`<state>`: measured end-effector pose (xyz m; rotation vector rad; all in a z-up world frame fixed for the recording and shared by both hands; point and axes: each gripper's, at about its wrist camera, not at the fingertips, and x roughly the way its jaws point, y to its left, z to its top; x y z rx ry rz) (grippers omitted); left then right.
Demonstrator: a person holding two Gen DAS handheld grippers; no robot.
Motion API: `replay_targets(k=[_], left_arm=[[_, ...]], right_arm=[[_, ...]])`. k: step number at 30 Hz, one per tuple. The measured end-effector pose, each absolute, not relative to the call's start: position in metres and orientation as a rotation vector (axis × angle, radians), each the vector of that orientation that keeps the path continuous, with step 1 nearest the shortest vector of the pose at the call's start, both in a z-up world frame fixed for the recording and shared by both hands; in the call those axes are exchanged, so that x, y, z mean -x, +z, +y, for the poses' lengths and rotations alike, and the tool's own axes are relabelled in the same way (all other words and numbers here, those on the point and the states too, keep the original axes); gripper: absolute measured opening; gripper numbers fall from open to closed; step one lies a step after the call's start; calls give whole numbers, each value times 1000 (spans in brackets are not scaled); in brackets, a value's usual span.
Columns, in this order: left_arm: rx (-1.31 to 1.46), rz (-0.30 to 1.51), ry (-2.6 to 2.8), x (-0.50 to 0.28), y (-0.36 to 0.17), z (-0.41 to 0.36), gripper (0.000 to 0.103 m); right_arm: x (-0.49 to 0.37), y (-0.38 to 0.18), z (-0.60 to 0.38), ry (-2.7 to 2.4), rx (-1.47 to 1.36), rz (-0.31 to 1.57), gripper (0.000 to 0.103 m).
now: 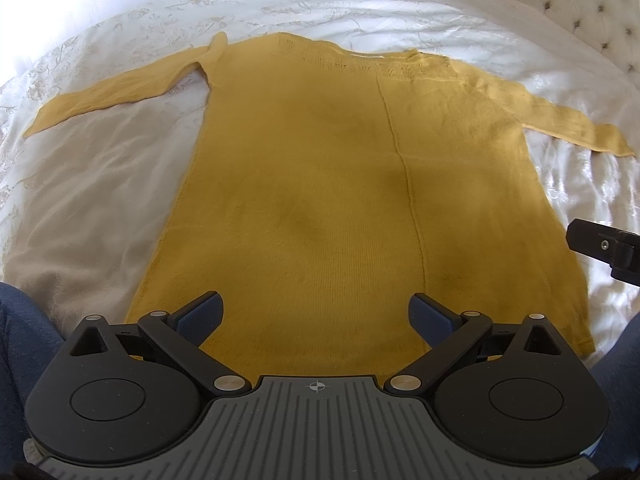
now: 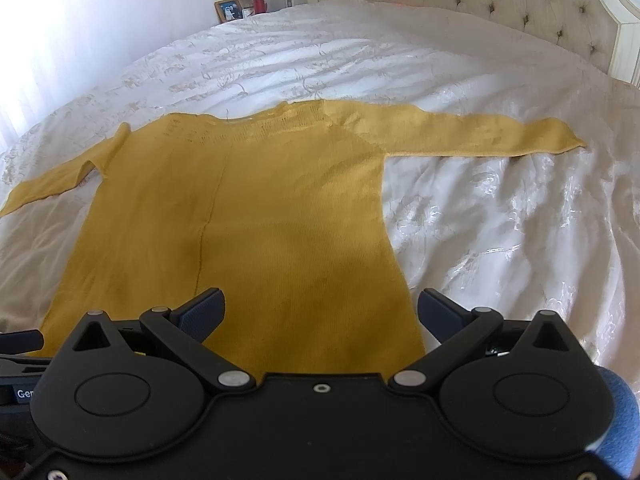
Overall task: Fold small clothes
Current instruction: 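Grasp the sweater sleeve nearest the left tool with the left tool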
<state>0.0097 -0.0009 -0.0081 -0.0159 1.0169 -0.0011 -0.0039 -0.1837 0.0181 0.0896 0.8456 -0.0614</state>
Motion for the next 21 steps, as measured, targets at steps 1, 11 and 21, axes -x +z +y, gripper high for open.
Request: replay_targets(k=[1,11,21], left_arm=[[21,1017,-1,-10,-9,0,101],[79,963,27,-33,-2,42,79],[118,799,134,-80,21,135,68]], right_arm=[[3,18,-184,-62,-93,852,102],[-12,17,-186,-70,-139,929,102],[-48,37,-159,33,-135,721,102]])
